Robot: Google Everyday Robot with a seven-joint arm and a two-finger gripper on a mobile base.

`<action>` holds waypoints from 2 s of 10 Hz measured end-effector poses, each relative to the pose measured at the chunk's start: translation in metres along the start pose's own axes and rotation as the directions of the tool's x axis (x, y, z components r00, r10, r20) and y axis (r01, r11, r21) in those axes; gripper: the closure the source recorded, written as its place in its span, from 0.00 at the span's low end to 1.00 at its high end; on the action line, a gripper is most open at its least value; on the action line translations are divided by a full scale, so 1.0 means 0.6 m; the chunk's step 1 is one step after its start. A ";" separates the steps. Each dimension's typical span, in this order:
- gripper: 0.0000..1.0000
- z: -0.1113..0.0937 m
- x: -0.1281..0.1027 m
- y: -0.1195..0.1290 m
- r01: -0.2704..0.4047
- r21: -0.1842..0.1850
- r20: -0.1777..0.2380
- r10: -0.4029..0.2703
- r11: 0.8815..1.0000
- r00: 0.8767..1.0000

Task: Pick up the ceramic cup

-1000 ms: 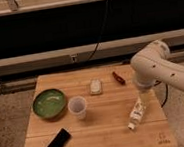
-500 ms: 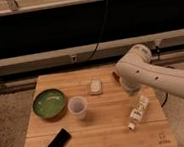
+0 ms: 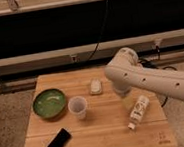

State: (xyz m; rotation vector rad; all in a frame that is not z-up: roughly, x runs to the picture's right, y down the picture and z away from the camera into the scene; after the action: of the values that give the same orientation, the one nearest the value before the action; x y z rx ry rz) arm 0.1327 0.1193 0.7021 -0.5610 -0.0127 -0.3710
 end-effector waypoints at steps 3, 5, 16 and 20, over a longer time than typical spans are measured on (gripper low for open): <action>0.20 0.010 -0.046 -0.011 0.081 -0.001 0.007 -0.081 0.997 0.997; 0.20 0.015 -0.072 -0.021 0.127 0.002 0.020 -0.127 0.992 0.992; 0.20 0.049 -0.195 -0.051 0.364 0.007 0.066 -0.363 0.932 0.929; 0.20 0.057 -0.204 -0.052 0.402 0.015 0.084 -0.402 0.915 0.912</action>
State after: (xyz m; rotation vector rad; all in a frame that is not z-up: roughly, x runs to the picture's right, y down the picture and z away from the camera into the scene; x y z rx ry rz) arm 0.0104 0.1545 0.7334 -0.5759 -0.2139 -0.7498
